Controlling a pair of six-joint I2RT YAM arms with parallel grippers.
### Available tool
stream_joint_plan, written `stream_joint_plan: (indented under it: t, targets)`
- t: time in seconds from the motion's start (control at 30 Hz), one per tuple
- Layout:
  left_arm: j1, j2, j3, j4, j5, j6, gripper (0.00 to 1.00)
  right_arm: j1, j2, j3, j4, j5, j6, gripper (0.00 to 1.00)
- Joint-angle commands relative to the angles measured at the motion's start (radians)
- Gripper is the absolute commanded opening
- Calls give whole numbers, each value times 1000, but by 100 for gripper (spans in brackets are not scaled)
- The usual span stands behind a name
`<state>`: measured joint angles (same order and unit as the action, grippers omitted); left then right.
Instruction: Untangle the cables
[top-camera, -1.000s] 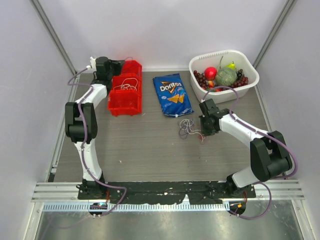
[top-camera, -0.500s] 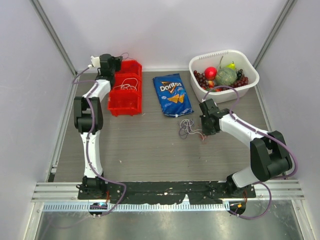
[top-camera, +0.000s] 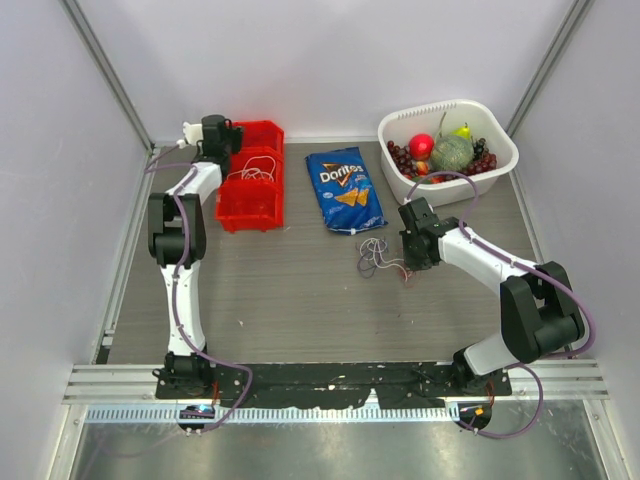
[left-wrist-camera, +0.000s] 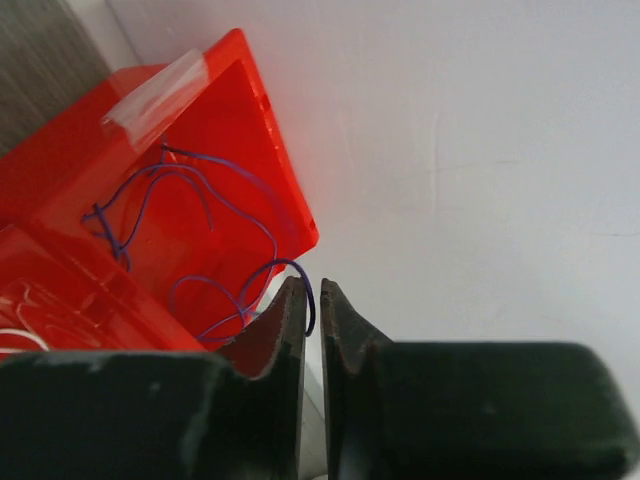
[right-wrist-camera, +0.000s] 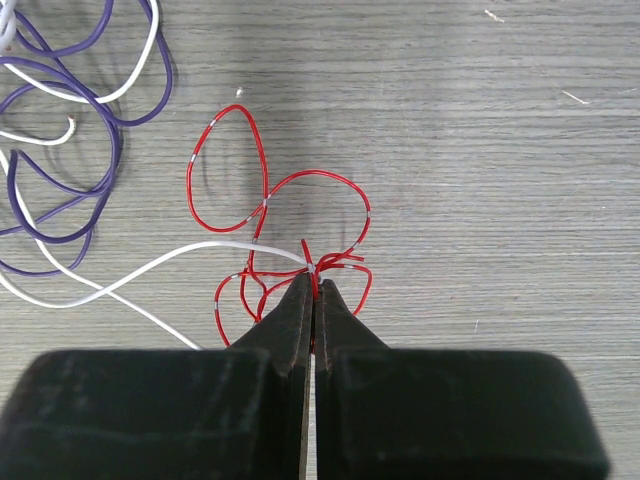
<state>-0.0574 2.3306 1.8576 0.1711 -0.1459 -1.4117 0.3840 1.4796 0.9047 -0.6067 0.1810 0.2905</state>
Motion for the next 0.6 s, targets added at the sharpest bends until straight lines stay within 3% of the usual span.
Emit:
stream_joint_plan:
  t: [0.0,0.1,0.17,0.3,0.47,0.57]
  targets:
    - [7,-60,14,-74,11,11,18,4,-21,14,15,-3,-4,1]
    - [7,-83,18,-110,29,29,30,3,-22,14,15,-14,-7,1]
    - [5,-106,18,-133,43,46,43,3,-22,14,18,-21,-11,1]
    - [5,-164,14,-223,89,85,57,3,-12,20,28,-58,-19,1]
    - [-9,-270,-53,-341,114,163,68,6,25,43,39,-127,-31,1]
    - [-18,-355,-104,-398,121,250,67,16,48,65,47,-162,-33,1]
